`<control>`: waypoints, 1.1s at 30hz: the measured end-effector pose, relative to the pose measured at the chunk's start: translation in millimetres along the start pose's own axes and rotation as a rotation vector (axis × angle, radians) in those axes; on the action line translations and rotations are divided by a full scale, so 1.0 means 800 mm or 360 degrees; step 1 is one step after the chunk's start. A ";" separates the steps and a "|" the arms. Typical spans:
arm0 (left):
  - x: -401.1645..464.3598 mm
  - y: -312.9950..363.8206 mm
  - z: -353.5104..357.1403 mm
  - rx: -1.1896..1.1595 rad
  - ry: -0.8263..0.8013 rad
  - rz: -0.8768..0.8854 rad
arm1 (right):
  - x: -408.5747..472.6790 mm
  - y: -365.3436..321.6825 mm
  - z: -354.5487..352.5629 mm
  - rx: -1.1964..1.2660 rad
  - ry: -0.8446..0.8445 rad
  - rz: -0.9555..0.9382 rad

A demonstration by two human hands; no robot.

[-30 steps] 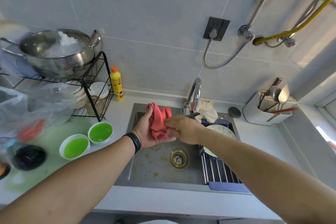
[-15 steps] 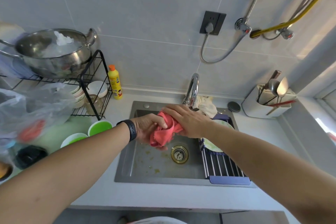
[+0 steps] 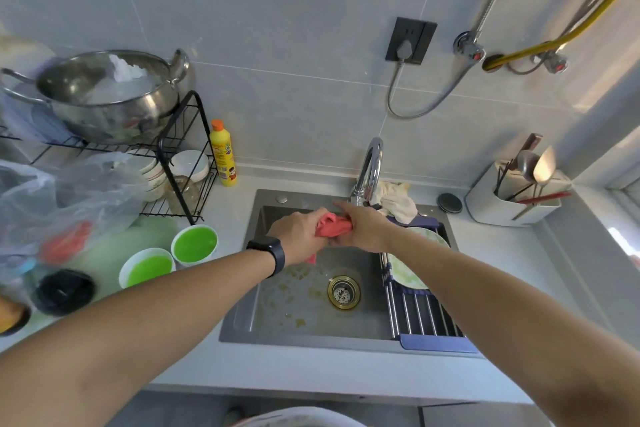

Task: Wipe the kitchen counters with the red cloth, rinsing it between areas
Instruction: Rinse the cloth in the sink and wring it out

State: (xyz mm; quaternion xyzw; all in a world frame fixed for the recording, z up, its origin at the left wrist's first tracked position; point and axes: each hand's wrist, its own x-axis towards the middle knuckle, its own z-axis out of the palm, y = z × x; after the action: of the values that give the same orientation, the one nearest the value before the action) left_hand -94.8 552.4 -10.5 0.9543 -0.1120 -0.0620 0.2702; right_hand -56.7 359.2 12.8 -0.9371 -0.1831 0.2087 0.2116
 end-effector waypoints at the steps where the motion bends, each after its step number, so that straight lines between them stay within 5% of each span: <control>1: 0.002 0.003 -0.002 -0.0297 0.0018 -0.0151 | -0.003 0.006 0.008 0.0008 0.0218 -0.0049; 3: 0.007 0.009 -0.011 -0.0936 -0.0059 -0.0564 | -0.013 0.016 0.024 -0.0036 0.0515 -0.0240; 5: 0.009 0.006 -0.021 -0.1353 -0.0398 -0.0863 | -0.016 0.025 0.035 -0.0267 0.0576 -0.0434; 8: 0.015 0.000 -0.025 -0.1446 -0.0995 -0.0874 | -0.010 0.028 0.036 -0.0555 0.0618 -0.0602; 10: 0.017 0.009 -0.024 -0.1172 -0.1042 -0.0745 | -0.005 0.023 0.022 -0.0676 0.0640 -0.0699; 13: 0.020 0.027 -0.015 -0.0649 -0.0647 -0.0341 | -0.002 0.008 0.002 -0.0837 0.0307 -0.0420; 16: 0.021 0.036 -0.007 0.0343 -0.0212 0.0116 | 0.003 0.000 -0.001 -0.0768 -0.0114 -0.0080; 20: 0.027 0.026 0.004 0.0963 0.0079 0.0559 | 0.005 0.004 -0.003 0.0061 -0.0404 0.0372; 22: 0.027 0.023 0.002 0.0732 0.0045 0.0358 | 0.004 0.013 0.000 0.0356 -0.0212 0.0302; 25: 0.031 0.024 -0.008 -0.0305 -0.0193 -0.0199 | -0.001 0.028 0.017 0.0337 0.0319 0.0059; 28: 0.031 0.024 -0.019 -0.1080 -0.0704 -0.0648 | -0.012 0.037 0.037 -0.0070 0.0596 -0.0384; 33: 0.034 0.014 -0.032 -0.1840 -0.1622 -0.0866 | -0.005 0.042 0.034 -0.0577 0.0940 -0.1006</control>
State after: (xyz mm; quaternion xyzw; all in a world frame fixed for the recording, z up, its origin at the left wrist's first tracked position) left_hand -66.0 549.6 15.7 0.5125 0.0642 -0.5998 0.6111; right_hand -64.6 338.0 -24.1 -0.8765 -0.4251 -0.1768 0.1407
